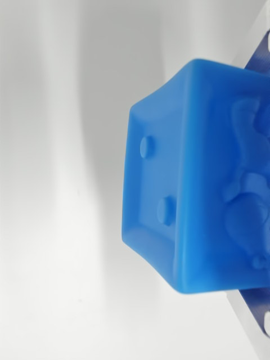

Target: Stack cube

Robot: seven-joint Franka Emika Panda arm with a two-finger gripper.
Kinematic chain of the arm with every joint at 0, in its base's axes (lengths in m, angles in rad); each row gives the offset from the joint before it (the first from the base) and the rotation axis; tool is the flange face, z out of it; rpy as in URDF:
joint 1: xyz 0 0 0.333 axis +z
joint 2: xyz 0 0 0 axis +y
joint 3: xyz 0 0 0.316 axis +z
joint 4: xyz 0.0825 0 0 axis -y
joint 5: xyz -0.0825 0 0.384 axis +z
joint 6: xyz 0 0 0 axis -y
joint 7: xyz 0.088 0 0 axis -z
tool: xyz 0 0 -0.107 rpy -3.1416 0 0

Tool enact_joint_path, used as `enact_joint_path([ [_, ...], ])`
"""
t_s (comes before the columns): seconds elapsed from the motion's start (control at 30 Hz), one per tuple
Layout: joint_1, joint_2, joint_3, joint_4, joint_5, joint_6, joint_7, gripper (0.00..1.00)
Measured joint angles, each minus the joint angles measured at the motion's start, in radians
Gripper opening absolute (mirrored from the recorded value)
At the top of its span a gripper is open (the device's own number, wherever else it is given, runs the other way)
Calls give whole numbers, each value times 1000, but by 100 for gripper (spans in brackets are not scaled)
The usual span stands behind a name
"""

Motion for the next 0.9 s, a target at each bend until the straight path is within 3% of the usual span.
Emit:
enact_joint_path([
  [0.57,-55,-39,-14,-28,20,-11,-74,0],
  [0.9,-86,-62,-29,-41,28,-19,-121,0],
])
